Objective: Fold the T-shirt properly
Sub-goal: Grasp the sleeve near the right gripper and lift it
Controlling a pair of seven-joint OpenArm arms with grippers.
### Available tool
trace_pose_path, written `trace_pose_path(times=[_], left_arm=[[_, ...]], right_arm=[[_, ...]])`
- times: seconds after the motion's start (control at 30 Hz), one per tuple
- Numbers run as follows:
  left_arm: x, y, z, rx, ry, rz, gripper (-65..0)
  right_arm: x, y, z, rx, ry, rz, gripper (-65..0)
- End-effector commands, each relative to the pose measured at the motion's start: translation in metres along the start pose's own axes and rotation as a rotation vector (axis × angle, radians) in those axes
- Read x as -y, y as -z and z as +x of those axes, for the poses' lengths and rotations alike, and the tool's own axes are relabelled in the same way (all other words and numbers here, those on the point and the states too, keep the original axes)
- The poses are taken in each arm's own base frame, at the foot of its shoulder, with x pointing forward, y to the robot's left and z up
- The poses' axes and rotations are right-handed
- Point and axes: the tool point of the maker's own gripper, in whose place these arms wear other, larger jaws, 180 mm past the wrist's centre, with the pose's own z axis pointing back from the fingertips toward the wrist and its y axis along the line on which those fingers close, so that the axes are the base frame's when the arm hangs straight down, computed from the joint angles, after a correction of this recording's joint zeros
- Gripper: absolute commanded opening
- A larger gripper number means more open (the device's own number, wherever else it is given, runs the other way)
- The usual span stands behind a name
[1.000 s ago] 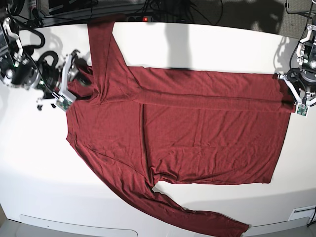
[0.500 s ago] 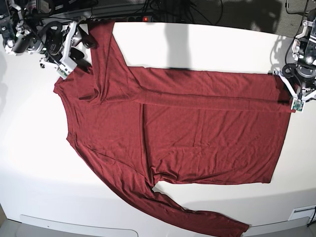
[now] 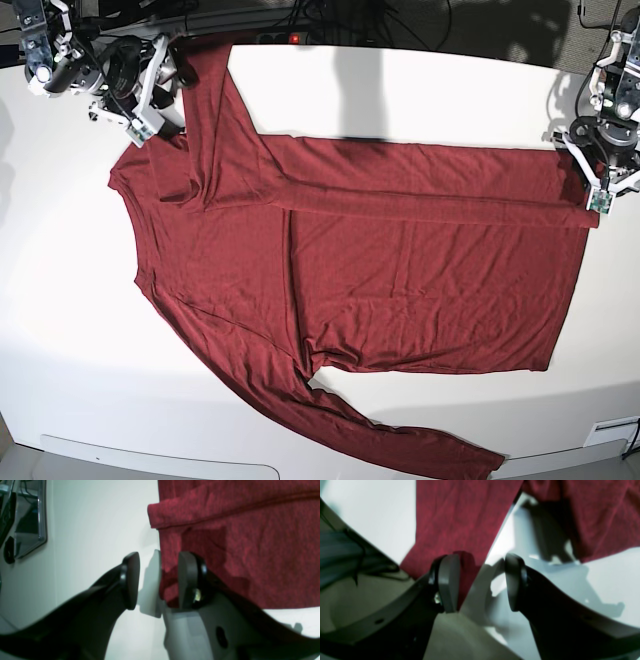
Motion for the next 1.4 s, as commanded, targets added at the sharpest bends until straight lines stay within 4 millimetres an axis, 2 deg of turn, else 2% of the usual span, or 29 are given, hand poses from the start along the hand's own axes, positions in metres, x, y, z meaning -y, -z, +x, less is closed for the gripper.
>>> trace_pose_path(times=[0.0,0.1,0.3,0.43,0.63,0.73,0.8,0.93,1.23,1.37], left_arm=[[-0.015,-0.001,0.012,0.039,0.013,0.037,-40.5],[-0.015,-0.001,0.012,0.039,0.013,0.038,-40.5],[-0.015,-0.001,0.014,0.048,0.014,0.038,-40.5],[-0.015,-0.001,0.015,0.055,0.014,0.038,-40.5],[-0.016,-0.001,0.015,0.057,0.023,0.042,-40.5],[-0.016,-0.001,0.016,0.060,0.023,0.042,-40.5],[-0.016,-0.001,0.016,0.060,0.023,0.042,-40.5],[-0.016,-0.001,0.016,0.059,0.022,0.042,-40.5],[-0.015,-0.001,0.014,0.053,0.018,0.040,-40.5],[-0.015,-0.001,0.011,0.035,0.018,0.040,-40.5]], right_arm=[[0.001,-0.001,0.000,0.001,-0.003,-0.002,-35.3],[-0.006,0.004,-0.002,-0.005,0.020,0.012,-35.3],[-0.034,0.012,-0.006,-0.028,0.114,0.110,-35.3],[-0.040,0.015,-0.006,-0.030,0.129,0.125,-35.5],[-0.044,0.016,-0.006,-0.028,0.139,0.135,-51.7],[-0.043,0.016,-0.002,-0.004,0.140,0.133,-65.0],[-0.042,0.016,0.009,0.058,0.145,0.129,-65.0],[-0.041,0.010,0.044,0.243,0.186,0.154,-65.0],[-0.028,-0.006,0.117,0.453,0.201,0.216,-65.0],[-0.043,0.001,0.140,0.471,0.140,0.270,-65.0]])
